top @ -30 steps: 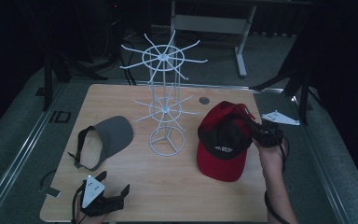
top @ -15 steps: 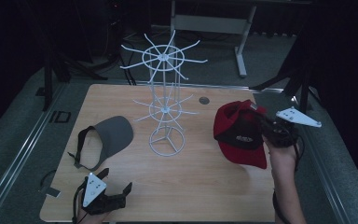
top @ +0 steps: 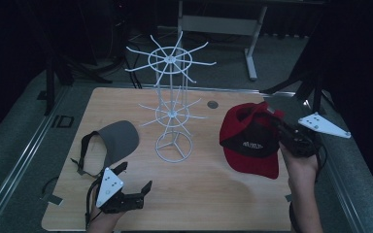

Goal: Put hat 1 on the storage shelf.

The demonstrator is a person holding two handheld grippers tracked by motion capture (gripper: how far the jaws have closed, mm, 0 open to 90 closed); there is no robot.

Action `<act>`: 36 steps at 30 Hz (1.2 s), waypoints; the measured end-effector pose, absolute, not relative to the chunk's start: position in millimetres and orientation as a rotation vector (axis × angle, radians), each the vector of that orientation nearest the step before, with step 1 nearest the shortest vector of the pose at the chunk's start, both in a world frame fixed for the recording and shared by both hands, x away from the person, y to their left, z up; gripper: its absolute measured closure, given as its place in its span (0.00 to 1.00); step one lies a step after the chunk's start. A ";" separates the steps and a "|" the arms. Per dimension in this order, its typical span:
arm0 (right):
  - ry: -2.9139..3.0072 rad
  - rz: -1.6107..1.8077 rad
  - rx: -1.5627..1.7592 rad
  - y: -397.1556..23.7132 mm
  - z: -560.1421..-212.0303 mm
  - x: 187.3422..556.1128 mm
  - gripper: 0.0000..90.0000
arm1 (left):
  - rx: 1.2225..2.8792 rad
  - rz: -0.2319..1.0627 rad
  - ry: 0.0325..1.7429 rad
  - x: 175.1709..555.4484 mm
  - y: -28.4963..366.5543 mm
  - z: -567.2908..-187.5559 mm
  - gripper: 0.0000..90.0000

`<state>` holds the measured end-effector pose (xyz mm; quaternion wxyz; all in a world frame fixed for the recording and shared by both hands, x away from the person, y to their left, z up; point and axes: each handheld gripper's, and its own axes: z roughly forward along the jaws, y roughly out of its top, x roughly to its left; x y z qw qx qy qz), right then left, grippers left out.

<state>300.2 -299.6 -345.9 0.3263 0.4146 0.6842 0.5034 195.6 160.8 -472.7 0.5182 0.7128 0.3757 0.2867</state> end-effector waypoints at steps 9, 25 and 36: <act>1.803 1.352 1.019 -292.9 -331.2 282.5 0.95 | 1.731 0.666 0.841 206.6 138.3 -447.5 0.06; 1.836 1.404 0.949 -281.6 -324.3 267.9 0.95 | 1.760 0.615 0.725 223.3 94.6 -415.4 0.06; 1.866 1.453 0.877 -270.6 -317.2 254.8 0.95 | 1.795 0.583 0.648 232.4 51.5 -396.3 0.06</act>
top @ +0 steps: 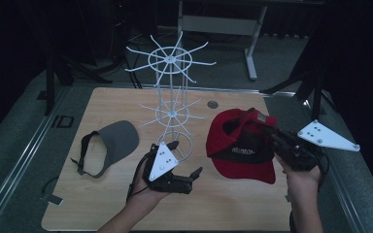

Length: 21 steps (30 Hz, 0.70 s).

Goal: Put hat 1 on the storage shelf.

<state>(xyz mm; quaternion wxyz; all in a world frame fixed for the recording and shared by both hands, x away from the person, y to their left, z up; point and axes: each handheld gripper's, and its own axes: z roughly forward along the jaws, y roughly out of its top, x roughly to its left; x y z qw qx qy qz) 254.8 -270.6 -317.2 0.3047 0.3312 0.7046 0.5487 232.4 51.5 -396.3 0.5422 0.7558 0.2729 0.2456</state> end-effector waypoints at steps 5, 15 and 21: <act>1.881 1.461 0.857 -265.9 -315.8 251.7 0.95 | 1.796 0.593 0.612 236.6 35.3 -382.7 0.06; 1.905 1.481 0.815 -256.9 -315.1 247.3 0.95 | 1.816 0.617 0.598 254.5 11.3 -363.4 0.06; 1.924 1.487 0.795 -252.8 -317.8 245.2 0.95 | 1.817 0.636 0.602 261.2 6.3 -357.9 0.08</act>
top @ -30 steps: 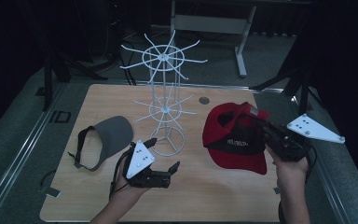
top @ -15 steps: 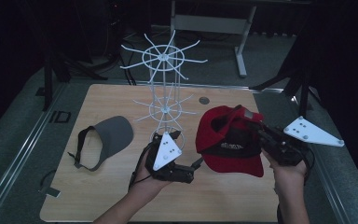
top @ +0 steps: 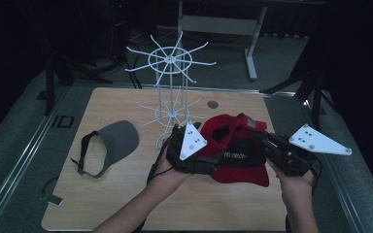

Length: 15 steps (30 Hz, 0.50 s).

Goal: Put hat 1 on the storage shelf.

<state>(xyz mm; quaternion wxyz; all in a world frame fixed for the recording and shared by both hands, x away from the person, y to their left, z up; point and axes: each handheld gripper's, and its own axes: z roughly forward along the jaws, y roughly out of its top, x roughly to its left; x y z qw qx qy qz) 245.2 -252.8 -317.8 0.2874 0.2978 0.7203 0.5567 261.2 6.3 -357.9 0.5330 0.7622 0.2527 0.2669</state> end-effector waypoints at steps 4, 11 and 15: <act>1.932 1.492 0.795 -251.9 -319.1 245.2 0.95 | 1.828 0.629 0.617 264.7 3.7 -357.2 0.12; 1.939 1.493 0.796 -250.1 -321.8 245.0 0.95 | 1.824 0.706 0.639 262.3 -3.2 -353.0 0.35; 1.934 1.504 0.799 -250.8 -323.3 243.8 0.95 | 1.797 0.722 0.669 261.3 -4.2 -351.1 0.70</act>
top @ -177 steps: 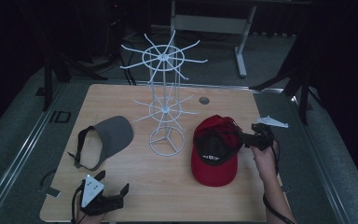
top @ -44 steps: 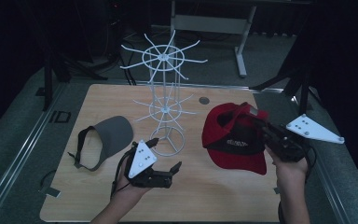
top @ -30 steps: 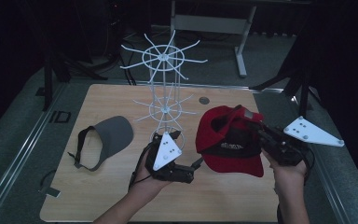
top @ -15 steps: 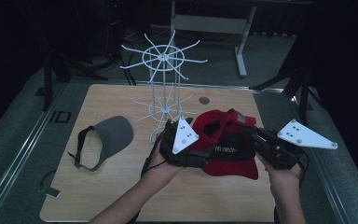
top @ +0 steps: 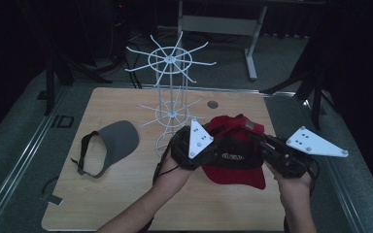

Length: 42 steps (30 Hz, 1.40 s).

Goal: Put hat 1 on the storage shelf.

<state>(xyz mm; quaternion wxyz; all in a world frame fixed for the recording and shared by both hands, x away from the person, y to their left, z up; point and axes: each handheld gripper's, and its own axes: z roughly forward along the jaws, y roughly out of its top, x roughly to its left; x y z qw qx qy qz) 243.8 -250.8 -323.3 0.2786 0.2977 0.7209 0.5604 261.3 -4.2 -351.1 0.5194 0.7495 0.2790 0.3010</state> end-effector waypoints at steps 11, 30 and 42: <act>1.946 1.503 0.812 -254.8 -329.8 242.0 0.95 | 1.802 0.763 0.654 258.4 -8.0 -343.7 0.94; 1.932 1.502 0.839 -262.4 -339.3 231.8 0.77 | 1.793 0.749 0.616 257.9 -12.1 -330.4 0.96; 2.059 1.503 0.791 -263.4 -349.2 225.2 0.53 | 1.793 0.757 0.591 256.5 -10.9 -323.9 0.96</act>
